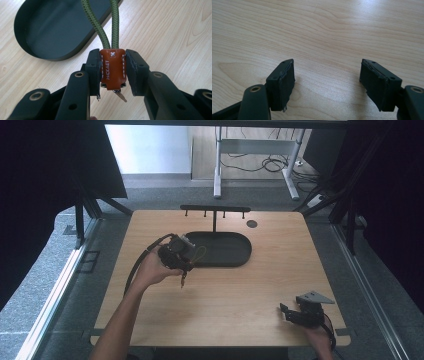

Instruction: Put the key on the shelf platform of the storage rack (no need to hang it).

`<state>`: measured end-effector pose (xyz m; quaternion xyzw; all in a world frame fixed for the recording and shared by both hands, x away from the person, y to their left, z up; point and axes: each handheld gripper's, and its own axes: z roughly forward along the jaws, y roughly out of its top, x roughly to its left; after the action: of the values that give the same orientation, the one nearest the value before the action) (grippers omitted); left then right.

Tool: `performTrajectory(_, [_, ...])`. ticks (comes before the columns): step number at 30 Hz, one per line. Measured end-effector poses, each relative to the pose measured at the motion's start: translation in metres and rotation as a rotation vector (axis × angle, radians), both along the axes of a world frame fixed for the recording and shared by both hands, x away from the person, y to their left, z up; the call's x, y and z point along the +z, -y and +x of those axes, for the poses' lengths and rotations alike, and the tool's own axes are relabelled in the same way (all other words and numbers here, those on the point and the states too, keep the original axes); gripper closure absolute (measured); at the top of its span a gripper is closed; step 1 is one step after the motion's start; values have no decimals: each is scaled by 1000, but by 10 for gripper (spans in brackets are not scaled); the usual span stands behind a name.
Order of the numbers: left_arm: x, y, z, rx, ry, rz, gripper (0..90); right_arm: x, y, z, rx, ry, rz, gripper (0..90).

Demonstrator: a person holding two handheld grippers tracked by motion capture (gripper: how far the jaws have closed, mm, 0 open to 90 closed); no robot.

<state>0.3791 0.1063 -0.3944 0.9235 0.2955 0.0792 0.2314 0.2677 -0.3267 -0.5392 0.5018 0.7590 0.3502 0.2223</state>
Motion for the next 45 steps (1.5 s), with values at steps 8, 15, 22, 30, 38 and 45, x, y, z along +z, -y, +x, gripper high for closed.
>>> performTrajectory(8, [5,4,4,-5,10,12,668,0,0,0,0,-5,-5,287])
performTrajectory(15, [10,7,6,-11,14,13,668,0,-1,0,-1,-9,-6,289])
performTrajectory(22, [12,7,8,-11,17,13,668,0,-1,0,-1,-7,-9,290])
performTrajectory(30, [12,6,10,-10,15,11,668,0,-3,1,0,-5,-20,290])
performTrajectory(38, [12,5,11,-9,10,13,668,0,-4,1,0,-6,-22,289])
performTrajectory(45, [10,6,11,-17,8,18,668,0,-5,1,-2,-3,-27,289])
